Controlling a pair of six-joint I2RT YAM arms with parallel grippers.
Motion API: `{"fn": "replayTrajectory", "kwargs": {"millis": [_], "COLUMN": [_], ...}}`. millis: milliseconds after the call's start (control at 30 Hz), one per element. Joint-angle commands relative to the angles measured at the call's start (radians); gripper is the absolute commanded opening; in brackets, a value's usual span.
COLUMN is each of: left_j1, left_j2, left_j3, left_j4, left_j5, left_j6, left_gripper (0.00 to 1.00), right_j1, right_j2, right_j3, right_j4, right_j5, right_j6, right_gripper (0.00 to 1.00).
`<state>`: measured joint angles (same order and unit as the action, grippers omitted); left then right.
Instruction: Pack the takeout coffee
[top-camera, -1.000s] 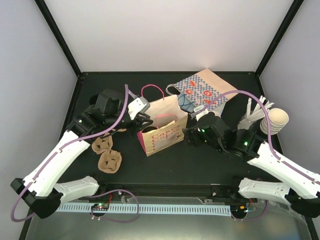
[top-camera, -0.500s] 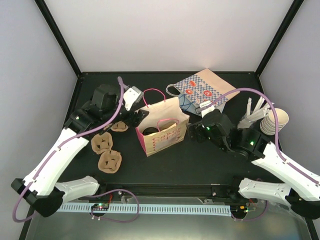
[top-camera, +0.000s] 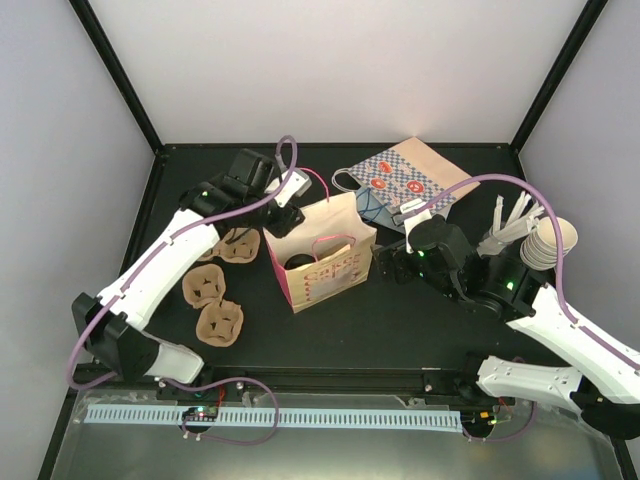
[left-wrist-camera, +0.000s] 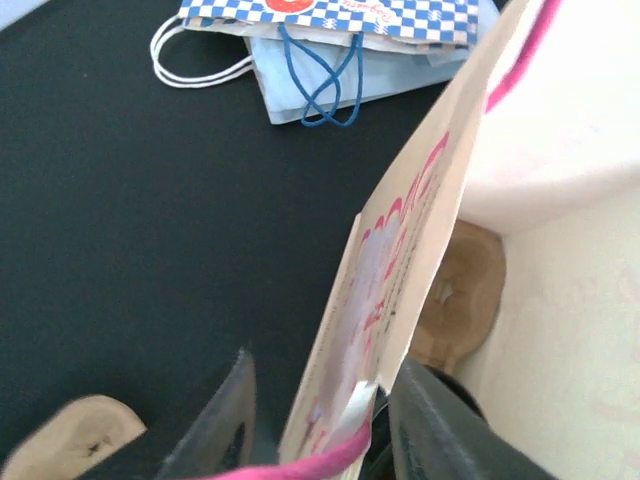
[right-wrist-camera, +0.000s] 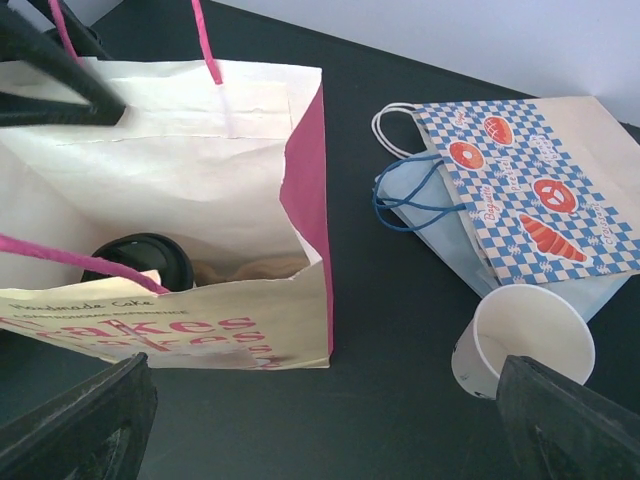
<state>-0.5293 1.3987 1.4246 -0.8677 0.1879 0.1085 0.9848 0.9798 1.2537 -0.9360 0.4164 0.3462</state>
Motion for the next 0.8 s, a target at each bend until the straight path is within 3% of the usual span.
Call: {"fn": "replayTrajectory", "kwargs": {"millis": [0,67,100,300,533,767], "left_j1": [0.007,0.007,0.007,-0.038,-0.246,-0.401], "left_j2": [0.033,0.029,0.020,-0.084,-0.276,-0.385], "left_j3": [0.109,0.116,0.110,0.047,-0.147,-0.312], "left_j4": [-0.074,-0.086,-0.082,0.011,0.186,0.277], "left_j5": [0.051,0.066,0.065,0.050,-0.216,-0.305], "left_j6": [0.057,0.083,0.091,0.149,0.273,0.270], "left_gripper": [0.26,0.05,0.02,0.02,0.02,0.02], "right_j1": [-0.008,-0.008,-0.008,-0.012,-0.017,-0.015], "right_j2": [-0.015,-0.016,-0.015,-0.010,-0.019,-0.048], "right_j3": [0.012,0.008,0.004,0.022,0.030,-0.073], "right_j4": [0.004,0.011,0.013,0.009,-0.015,0.009], "right_j5": [-0.011,-0.011,-0.010,0.007,0.025,-0.126], "right_j6": [-0.004,-0.005,-0.006,-0.006,-0.019,-0.059], "right_gripper": [0.95,0.95,0.95,0.96,0.96,0.95]}}
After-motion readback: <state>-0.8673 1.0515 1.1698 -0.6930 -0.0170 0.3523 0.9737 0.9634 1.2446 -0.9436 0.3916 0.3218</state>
